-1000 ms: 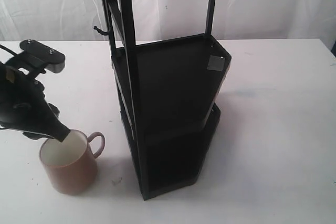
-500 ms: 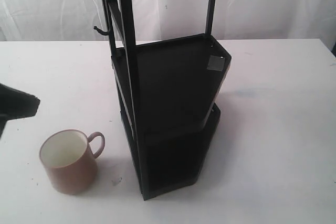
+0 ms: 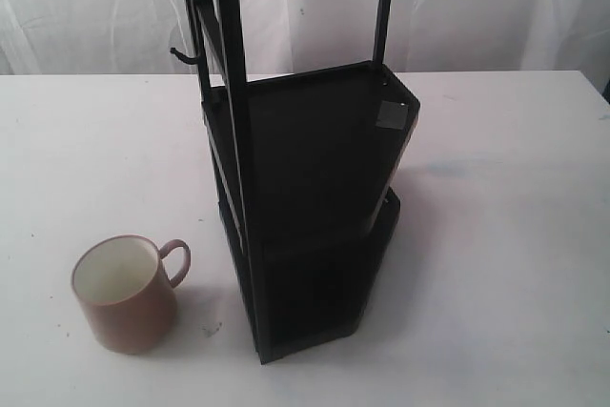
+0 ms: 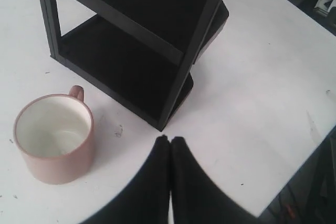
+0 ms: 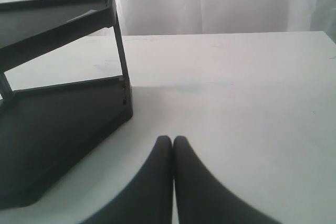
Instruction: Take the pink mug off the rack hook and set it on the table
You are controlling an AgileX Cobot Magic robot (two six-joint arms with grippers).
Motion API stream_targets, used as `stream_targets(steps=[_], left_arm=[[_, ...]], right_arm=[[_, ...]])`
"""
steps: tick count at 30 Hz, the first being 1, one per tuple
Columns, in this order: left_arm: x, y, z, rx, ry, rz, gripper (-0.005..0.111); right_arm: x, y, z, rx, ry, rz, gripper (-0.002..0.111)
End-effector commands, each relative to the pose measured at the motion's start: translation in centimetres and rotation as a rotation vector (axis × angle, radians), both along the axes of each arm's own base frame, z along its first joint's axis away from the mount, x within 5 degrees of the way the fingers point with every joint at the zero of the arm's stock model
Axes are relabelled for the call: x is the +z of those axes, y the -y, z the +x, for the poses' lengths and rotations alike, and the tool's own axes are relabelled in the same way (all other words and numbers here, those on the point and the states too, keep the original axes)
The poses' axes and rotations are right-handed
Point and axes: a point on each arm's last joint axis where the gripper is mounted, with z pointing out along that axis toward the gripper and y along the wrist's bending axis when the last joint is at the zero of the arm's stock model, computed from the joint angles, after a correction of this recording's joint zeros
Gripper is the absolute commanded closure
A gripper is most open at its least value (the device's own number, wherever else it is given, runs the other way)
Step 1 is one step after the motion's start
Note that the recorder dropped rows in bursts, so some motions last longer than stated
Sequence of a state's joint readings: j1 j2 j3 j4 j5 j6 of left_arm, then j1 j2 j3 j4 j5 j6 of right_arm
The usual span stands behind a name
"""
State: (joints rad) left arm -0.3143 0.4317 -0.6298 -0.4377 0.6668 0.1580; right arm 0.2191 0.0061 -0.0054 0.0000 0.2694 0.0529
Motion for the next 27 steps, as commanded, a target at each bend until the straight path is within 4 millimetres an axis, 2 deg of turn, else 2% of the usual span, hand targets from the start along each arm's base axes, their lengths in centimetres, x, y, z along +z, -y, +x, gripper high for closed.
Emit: stream_targets(steps=[1,5,12,20,25,27], left_arm=[[0.1,-0.1,0.2,0.027,0.037,-0.027,0.107],[-0.8,-0.7,1.3,0.138,0.171,-0.056,0.107],[-6.0,-2.6,0.6,0.311,0.348,-0.048,0.107],[-11.6,-3.8,-0.2,0.464,0.327,-0.009,0.107],[-14.3,-4.2,-0.2,0.487,0.317,0.1,0.107],[-14.2,-4.3,-0.2,0.486,0.332,0.129,0.107]], right_arm=[[-0.1,0.1,0.0,-0.008,0.009,-0.002,0.108],[-0.1,0.1,0.0,-0.008,0.006,-0.003,0.108],[-0.1,0.1,0.0,-0.008,0.006,-0.003,0.108],[-0.1,0.1,0.0,-0.008,0.006,-0.003,0.108],[-0.1,0.1,0.0,-0.008,0.006,-0.003,0.108],[-0.1,0.1,0.0,-0.008,0.006,-0.003,0.108]])
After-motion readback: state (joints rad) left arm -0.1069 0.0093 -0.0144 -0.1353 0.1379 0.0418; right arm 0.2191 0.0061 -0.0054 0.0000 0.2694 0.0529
